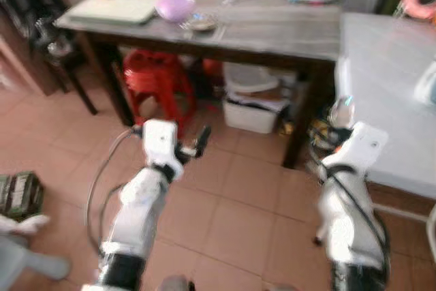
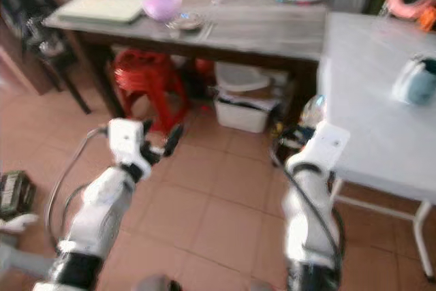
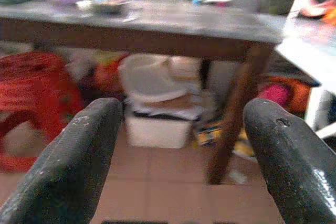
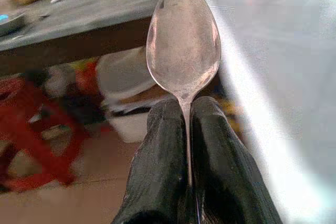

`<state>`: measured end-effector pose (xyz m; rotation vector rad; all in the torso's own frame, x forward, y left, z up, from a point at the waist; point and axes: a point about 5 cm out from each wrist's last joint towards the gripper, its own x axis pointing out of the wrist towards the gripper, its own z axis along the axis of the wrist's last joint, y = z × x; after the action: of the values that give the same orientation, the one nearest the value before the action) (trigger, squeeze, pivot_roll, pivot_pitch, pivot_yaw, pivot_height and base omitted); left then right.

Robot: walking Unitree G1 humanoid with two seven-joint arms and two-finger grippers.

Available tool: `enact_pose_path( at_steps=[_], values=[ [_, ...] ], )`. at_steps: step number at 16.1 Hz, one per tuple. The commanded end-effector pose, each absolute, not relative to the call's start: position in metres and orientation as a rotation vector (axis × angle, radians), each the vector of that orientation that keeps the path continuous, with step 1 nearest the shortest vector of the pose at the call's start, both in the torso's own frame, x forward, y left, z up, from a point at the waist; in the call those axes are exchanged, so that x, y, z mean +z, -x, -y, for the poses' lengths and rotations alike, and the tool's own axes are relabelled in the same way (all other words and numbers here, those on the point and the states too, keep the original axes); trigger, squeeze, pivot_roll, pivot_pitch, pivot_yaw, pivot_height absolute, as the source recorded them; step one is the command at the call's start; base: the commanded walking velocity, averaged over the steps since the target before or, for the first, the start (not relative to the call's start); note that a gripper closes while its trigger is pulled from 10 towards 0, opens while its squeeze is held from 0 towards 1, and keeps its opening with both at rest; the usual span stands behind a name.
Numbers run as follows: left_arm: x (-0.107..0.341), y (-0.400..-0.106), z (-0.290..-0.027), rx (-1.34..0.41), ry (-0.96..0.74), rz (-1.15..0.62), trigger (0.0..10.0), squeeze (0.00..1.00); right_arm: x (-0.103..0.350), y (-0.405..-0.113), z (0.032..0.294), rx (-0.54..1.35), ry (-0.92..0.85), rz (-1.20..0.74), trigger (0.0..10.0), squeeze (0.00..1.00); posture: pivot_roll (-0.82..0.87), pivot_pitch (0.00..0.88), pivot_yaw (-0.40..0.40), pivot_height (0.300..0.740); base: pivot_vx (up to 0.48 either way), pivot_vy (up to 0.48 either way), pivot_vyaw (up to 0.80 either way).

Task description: Setting the table

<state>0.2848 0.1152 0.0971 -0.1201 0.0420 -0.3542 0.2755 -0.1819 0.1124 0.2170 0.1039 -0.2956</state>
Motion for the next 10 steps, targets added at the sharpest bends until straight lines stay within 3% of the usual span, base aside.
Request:
enact_pose_path(
  at_steps=[1, 2, 7, 10],
  values=[
    [0.100, -0.286, -0.114, -0.354, 0.116, -0.032, 10.0, 0.00, 0.117, -0.277, 0.184, -0.303, -0.217, -0.080, 10.0, 0.00, -0.02, 0.000, 0.051, 0.740, 0.000, 0.420, 0.00],
    [0.101, -0.286, -0.114, -0.361, 0.116, -0.012, 10.0, 0.00, 0.117, -0.277, 0.185, -0.304, -0.214, -0.079, 10.0, 0.00, -0.02, 0.000, 0.051, 0.740, 0.000, 0.424, 0.00],
    [0.105, -0.285, -0.125, -0.332, 0.122, 0.019, 10.0, 0.00, 0.121, -0.281, 0.189, -0.301, -0.190, -0.060, 10.0, 0.00, -0.01, 0.000, 0.044, 0.740, 0.000, 0.000, 0.00],
    [0.107, -0.285, -0.123, -0.339, 0.139, 0.038, 10.0, 0.00, 0.126, -0.286, 0.188, -0.281, -0.176, -0.042, 10.0, 0.00, -0.01, 0.000, 0.040, 0.740, 0.375, 0.000, 0.00]
  ],
)
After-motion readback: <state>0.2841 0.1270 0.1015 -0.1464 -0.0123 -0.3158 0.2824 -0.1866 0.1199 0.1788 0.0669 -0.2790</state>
